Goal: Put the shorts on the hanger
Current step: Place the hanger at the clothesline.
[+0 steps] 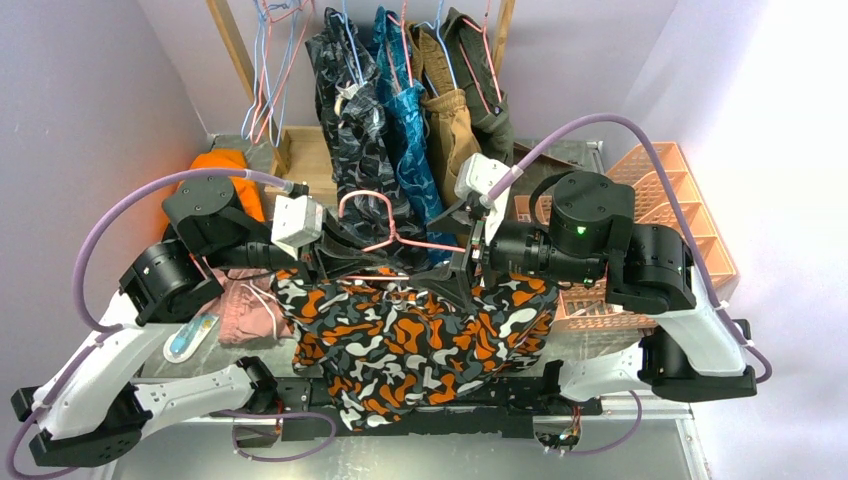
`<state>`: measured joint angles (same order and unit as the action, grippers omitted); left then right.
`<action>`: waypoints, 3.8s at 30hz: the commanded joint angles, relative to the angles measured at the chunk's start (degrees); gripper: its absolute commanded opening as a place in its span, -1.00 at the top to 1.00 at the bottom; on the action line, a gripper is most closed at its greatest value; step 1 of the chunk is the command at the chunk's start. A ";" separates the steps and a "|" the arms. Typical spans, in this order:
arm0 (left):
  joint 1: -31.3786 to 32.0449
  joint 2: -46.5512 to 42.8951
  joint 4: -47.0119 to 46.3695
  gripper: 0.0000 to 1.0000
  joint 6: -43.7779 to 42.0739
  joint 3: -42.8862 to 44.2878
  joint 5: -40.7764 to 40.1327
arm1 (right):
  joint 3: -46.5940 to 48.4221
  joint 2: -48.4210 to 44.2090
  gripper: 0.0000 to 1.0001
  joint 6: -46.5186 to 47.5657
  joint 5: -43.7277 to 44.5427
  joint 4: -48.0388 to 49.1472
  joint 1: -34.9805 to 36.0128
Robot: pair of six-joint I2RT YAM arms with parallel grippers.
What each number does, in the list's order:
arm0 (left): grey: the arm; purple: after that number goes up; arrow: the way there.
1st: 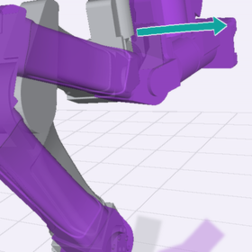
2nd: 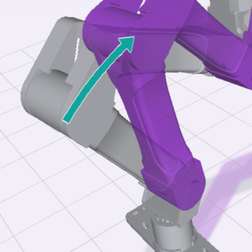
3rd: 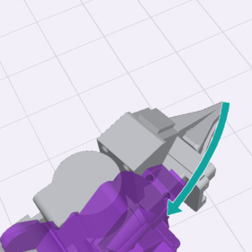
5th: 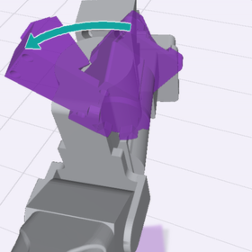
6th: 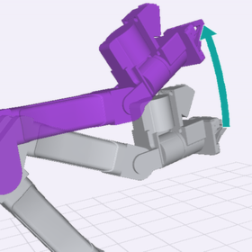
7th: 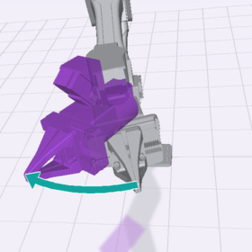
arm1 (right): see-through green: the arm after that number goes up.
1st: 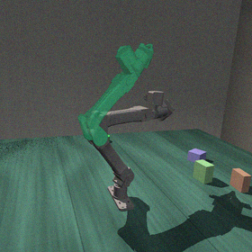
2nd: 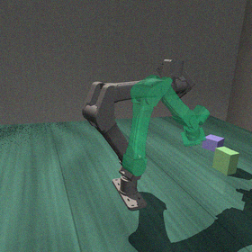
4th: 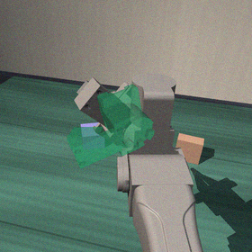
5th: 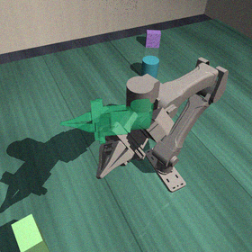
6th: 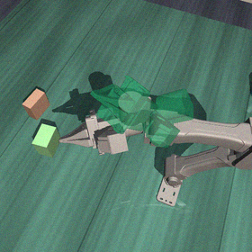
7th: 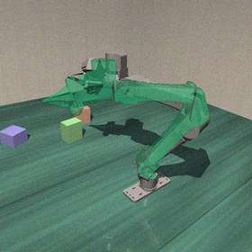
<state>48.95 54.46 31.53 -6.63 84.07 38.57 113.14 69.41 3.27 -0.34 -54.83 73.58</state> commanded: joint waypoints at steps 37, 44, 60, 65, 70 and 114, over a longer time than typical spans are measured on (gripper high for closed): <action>-0.20 -0.42 -3.40 0.86 1.04 -0.58 4.76 | -0.97 3.86 0.20 -2.32 -6.97 11.95 0.14; -0.16 -1.13 -3.92 0.86 1.31 -0.66 3.89 | -0.25 4.59 0.95 -2.89 -8.11 11.16 0.17; -0.19 -10.05 -5.90 -0.99 7.71 -1.25 -10.14 | -9.37 -5.88 1.00 -0.99 1.36 19.94 0.15; -0.22 -18.61 -9.43 -0.99 13.39 -6.54 -23.80 | -10.92 -8.04 1.00 -0.64 2.91 20.69 0.18; -0.16 -19.24 -6.00 -0.83 24.07 -5.97 -38.40 | -11.69 -8.22 1.00 -0.59 5.48 21.41 0.16; -0.17 1.18 13.64 0.34 44.69 5.08 -42.48 | -11.40 -2.96 1.00 -0.60 10.76 23.96 0.15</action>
<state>48.90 55.61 44.93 38.92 87.96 -4.29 100.22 66.96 2.44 11.31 -34.06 73.67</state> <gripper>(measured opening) 0.494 0.040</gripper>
